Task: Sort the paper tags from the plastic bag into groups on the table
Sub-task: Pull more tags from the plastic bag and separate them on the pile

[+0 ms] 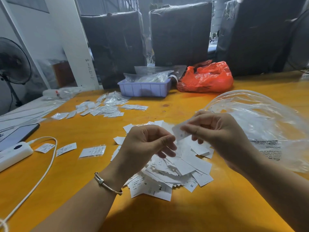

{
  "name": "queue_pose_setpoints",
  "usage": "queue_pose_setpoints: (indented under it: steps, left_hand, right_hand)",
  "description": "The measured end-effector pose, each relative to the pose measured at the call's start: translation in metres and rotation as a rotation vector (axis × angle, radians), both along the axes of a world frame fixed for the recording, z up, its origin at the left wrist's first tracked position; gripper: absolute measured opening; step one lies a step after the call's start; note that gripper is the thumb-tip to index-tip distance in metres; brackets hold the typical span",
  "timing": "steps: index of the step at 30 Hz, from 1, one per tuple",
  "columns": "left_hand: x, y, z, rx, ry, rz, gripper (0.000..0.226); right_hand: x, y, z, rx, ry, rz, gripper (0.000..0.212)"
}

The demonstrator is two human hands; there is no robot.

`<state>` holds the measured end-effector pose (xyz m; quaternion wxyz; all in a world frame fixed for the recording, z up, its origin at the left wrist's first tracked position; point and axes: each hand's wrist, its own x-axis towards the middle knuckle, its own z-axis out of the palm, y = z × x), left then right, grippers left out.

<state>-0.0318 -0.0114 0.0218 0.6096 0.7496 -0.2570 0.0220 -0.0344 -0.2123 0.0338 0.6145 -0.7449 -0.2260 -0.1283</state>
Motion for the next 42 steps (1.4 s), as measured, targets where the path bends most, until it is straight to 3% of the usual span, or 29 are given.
queue_pose_setpoints:
  steps: [5, 9, 16, 32, 42]
  left_hand:
    - [0.0, 0.001, 0.0, -0.012, 0.012, -0.004, 0.013]
    - [-0.001, 0.0, 0.0, 0.001, 0.011, -0.006, 0.011]
    - [-0.001, 0.0, 0.0, 0.015, 0.014, -0.02, 0.008]
    - [-0.002, 0.0, 0.0, 0.024, 0.011, 0.0, 0.015]
    - [-0.003, 0.0, 0.0, 0.068, -0.001, -0.018, 0.015]
  right_hand:
    - [-0.002, -0.011, 0.011, 0.126, -0.174, -0.148, 0.03]
    - [-0.007, -0.011, 0.015, 0.159, -0.224, -0.101, 0.047]
    - [-0.012, -0.002, 0.014, 0.032, -0.219, -0.079, 0.015]
    - [-0.01, -0.004, 0.012, -0.139, -0.282, -0.173, 0.014]
    - [-0.012, -0.004, 0.015, -0.088, -0.272, -0.203, 0.019]
